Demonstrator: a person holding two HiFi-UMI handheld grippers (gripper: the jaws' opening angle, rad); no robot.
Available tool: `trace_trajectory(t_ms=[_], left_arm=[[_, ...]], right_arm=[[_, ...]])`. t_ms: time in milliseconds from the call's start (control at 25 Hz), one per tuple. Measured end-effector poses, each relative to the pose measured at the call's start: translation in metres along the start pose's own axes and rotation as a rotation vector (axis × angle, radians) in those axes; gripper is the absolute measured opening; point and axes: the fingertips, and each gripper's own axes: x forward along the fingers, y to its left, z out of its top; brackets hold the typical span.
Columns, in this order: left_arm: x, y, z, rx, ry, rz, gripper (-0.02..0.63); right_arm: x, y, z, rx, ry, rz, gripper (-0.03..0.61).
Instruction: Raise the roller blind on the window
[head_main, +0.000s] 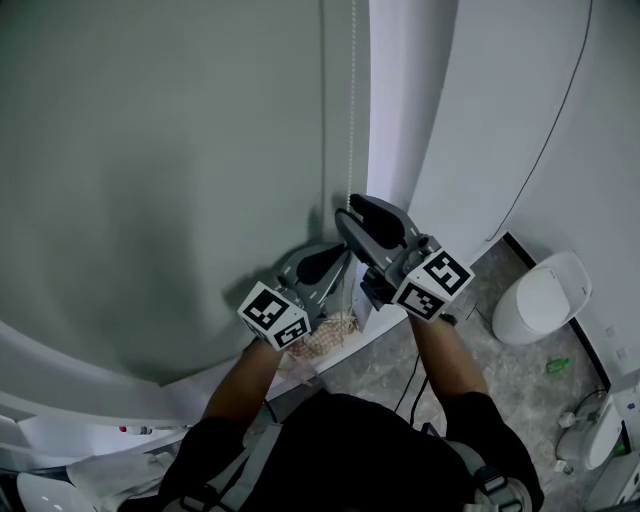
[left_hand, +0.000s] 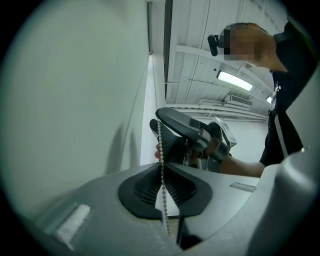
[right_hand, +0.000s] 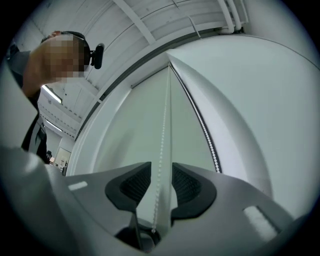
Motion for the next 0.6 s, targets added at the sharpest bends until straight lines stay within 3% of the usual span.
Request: trace_trajectory(t_ms=[120, 320, 600], left_arm=[[-0.001, -0.003, -0.001, 0.015, -0.001, -0.007, 0.012], [-0.005, 0.001, -0.002, 0.006, 0.010, 0.005, 0.012], [-0.004, 0.005, -0.013, -0.016, 0.016, 0.004, 0.008]], right_arm=[[0.008, 0.002, 0.017, -0.014, -0.028, 0.010, 0.119], [0.018, 0.004, 0.028, 0.027, -0.052, 0.050, 0.025], [0.010, 0.009, 0.025, -0.041, -0.062, 0.056, 0.014]])
